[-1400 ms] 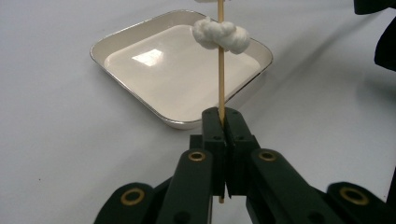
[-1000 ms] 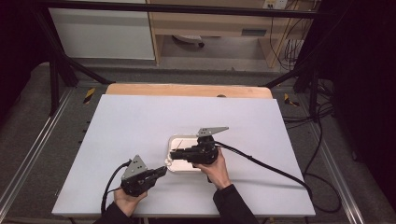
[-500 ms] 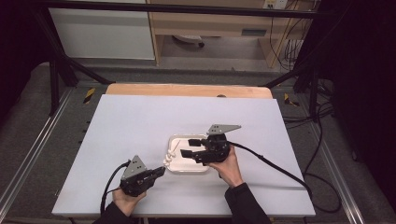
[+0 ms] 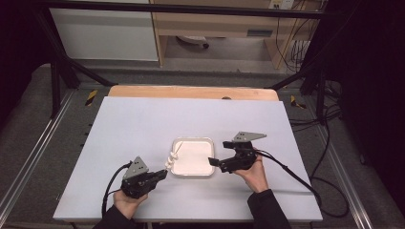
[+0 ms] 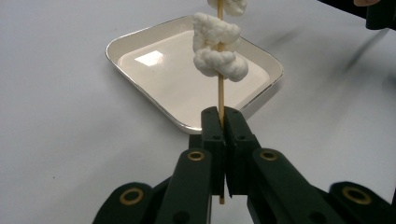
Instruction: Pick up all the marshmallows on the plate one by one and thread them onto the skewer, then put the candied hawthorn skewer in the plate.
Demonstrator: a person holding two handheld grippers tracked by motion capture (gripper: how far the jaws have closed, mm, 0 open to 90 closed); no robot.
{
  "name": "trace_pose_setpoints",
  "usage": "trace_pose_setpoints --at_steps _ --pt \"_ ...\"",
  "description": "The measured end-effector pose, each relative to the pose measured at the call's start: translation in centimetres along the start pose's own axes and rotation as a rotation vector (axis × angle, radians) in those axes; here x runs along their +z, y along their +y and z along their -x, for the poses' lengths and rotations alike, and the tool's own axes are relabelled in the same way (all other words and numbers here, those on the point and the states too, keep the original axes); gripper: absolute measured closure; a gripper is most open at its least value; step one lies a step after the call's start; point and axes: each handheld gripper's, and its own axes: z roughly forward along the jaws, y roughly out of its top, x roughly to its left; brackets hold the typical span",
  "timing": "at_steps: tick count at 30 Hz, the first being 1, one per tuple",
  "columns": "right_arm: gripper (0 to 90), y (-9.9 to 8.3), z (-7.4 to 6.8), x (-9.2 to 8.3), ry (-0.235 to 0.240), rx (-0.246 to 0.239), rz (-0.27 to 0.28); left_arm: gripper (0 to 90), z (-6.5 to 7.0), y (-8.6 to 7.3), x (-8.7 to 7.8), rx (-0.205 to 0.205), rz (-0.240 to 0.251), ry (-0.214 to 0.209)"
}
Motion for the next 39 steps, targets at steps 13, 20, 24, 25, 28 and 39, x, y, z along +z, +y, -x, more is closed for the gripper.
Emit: trace_pose_setpoints --at_steps 13,20,24,25,28,39 --pt "0.2 -4.2 3.0 -3.3 -0.116 0.007 -0.064 87.4 -0.7 1.4 -0.3 -0.007 -0.036 -0.004" --pt "0.2 -6.0 4.1 -5.0 -0.127 0.031 -0.065 87.4 -0.8 2.6 0.0 0.007 -0.051 -0.004" --pt "0.1 -6.6 4.5 -5.5 -0.137 0.042 -0.061 87.4 -0.9 3.5 0.3 0.012 -0.063 -0.003" --pt "0.1 -6.7 4.6 -5.7 -0.142 0.045 -0.063 87.4 -0.9 3.7 0.4 0.015 -0.066 -0.002" --pt "0.1 -7.1 4.7 -6.2 -0.149 0.044 -0.067 87.4 -1.0 4.3 0.8 0.015 -0.079 0.004" --pt "0.1 -8.1 4.9 -7.2 -0.159 0.024 -0.070 87.4 -1.7 5.7 3.3 -0.020 -0.147 0.024"
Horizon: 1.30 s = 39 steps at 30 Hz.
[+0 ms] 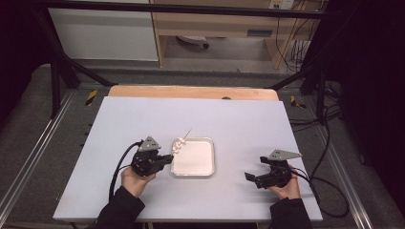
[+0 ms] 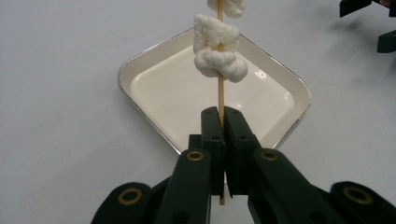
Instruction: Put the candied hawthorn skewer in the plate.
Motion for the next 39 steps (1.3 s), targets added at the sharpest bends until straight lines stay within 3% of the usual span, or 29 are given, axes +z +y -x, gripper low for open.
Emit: trace_pose_setpoints --at_steps 10,20,32,39 --pt "0.2 -0.1 0.1 -0.2 0.003 -0.005 0.010 87.4 0.2 0.7 3.1 -0.005 -0.077 0.039" --pt "0.2 -0.2 0.1 -0.1 0.004 -0.003 0.006 87.4 1.0 0.3 5.0 0.000 -0.148 0.049" --pt "0.2 -0.2 0.1 0.0 0.002 -0.004 -0.001 87.4 1.9 -0.1 6.3 0.019 -0.209 0.070" --pt "0.1 -0.2 0.1 0.0 0.003 -0.004 -0.001 86.2 1.9 -0.1 6.3 0.014 -0.206 0.071"
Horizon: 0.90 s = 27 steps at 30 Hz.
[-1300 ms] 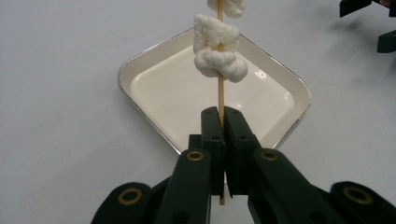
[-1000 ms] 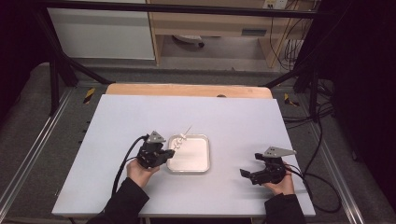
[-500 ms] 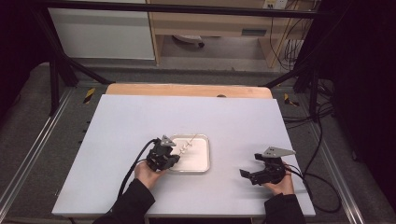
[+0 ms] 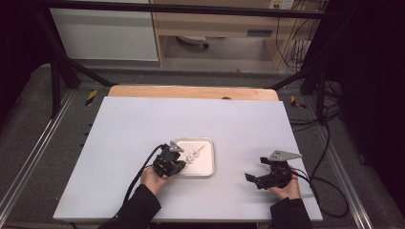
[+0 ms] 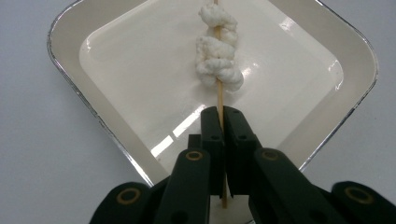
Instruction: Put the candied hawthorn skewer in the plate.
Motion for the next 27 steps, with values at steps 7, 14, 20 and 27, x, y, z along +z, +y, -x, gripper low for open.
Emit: trace_pose_setpoints --at_steps 7,14,20,27 --pt "0.2 0.0 0.0 0.0 -0.002 0.002 0.000 72.3 -0.1 0.0 -0.5 0.015 0.022 0.008" --pt "0.2 0.0 0.1 -0.1 -0.004 -0.002 0.003 44.5 -0.4 -0.2 -1.9 0.040 0.070 0.022" --pt "0.2 0.0 0.1 -0.2 -0.006 0.003 0.002 24.3 -1.2 -0.8 -3.2 0.031 0.069 0.053" --pt "0.2 0.0 0.1 -0.3 -0.007 0.007 0.003 11.7 -2.5 -2.2 -4.9 0.019 0.091 0.057"
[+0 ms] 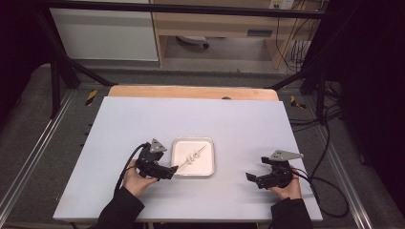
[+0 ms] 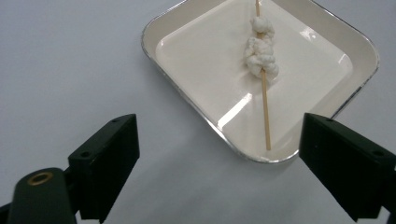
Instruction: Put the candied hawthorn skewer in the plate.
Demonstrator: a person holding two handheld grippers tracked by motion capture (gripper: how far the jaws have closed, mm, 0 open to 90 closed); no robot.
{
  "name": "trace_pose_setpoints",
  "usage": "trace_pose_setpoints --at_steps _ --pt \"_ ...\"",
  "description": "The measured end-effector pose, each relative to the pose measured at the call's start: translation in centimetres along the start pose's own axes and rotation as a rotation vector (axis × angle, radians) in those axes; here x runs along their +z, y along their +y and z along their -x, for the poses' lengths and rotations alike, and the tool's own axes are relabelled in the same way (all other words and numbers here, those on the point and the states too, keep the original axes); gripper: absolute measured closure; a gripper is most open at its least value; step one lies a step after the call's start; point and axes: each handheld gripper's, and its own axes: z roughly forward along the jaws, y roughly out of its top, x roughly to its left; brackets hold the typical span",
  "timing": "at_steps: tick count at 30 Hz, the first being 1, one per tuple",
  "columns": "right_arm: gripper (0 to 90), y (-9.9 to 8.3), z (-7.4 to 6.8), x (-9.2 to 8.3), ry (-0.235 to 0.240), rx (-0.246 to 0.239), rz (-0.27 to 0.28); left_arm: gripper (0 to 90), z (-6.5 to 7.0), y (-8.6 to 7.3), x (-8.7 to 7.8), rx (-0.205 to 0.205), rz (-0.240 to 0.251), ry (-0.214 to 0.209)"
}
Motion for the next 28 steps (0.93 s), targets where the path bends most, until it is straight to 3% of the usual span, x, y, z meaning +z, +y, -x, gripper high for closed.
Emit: trace_pose_setpoints --at_steps 4,14,17,21,28 --pt "0.2 0.0 0.0 -0.1 -0.003 0.005 -0.003 9.8 -0.9 -1.2 -1.1 0.004 0.018 -0.006" --pt "0.2 -0.2 0.1 -0.2 -0.005 0.009 -0.007 9.0 -3.7 -5.4 -3.6 -0.050 0.079 0.009" --pt "0.2 -0.3 0.1 -0.2 -0.005 0.008 -0.014 9.0 -4.5 -6.7 -4.0 -0.062 0.085 0.029" --pt "0.2 -0.2 0.1 -0.3 0.000 0.005 -0.011 9.1 -5.4 -8.3 -4.1 -0.087 0.092 0.021" --pt "0.2 -0.4 0.2 -0.6 0.002 0.018 0.002 9.2 -6.0 -9.0 -4.1 -0.100 0.099 0.011"
